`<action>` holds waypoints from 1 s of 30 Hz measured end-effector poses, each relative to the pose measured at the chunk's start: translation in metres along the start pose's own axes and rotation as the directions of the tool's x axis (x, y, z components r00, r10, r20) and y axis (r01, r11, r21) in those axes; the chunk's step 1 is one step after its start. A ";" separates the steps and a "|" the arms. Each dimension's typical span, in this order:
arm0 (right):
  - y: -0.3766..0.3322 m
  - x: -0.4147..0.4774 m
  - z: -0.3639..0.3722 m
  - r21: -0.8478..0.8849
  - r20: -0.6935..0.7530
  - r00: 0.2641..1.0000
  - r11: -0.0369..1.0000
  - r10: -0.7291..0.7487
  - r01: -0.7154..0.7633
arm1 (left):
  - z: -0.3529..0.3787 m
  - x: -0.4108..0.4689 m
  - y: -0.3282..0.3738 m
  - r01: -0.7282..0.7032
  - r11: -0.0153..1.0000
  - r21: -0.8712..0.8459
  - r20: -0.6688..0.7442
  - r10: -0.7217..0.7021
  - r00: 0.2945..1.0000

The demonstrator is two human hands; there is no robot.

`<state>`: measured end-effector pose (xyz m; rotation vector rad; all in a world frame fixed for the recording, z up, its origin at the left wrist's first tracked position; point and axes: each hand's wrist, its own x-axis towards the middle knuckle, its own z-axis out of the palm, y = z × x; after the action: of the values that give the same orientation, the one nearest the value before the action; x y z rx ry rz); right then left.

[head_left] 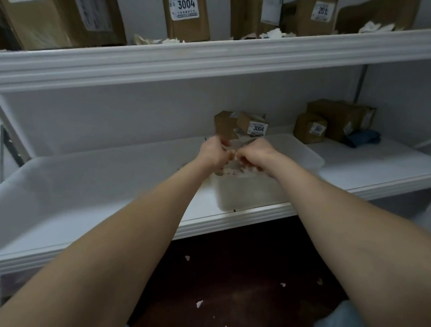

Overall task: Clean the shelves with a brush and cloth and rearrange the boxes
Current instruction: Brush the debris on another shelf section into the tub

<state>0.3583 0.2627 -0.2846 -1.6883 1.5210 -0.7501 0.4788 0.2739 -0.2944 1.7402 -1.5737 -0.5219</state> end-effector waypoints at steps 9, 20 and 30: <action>-0.002 0.009 0.012 -0.193 0.081 0.997 0.981 0.004 0.012 | -0.008 -0.003 -0.012 -0.154 0.930 0.335 0.031 0.152 0.988; -0.017 0.009 0.030 -0.589 0.402 0.874 0.808 0.274 0.017 | -0.013 -0.015 -0.035 -0.134 0.940 0.313 0.042 0.128 0.991; -0.014 0.009 0.043 -0.542 0.444 0.841 0.840 0.310 -0.024 | -0.008 -0.026 -0.038 -0.063 0.974 0.216 -0.022 0.069 0.997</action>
<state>0.4024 0.2603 -0.2975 -1.8871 1.5183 0.2551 0.5058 0.3003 -0.3217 1.8375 -1.7134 -0.2999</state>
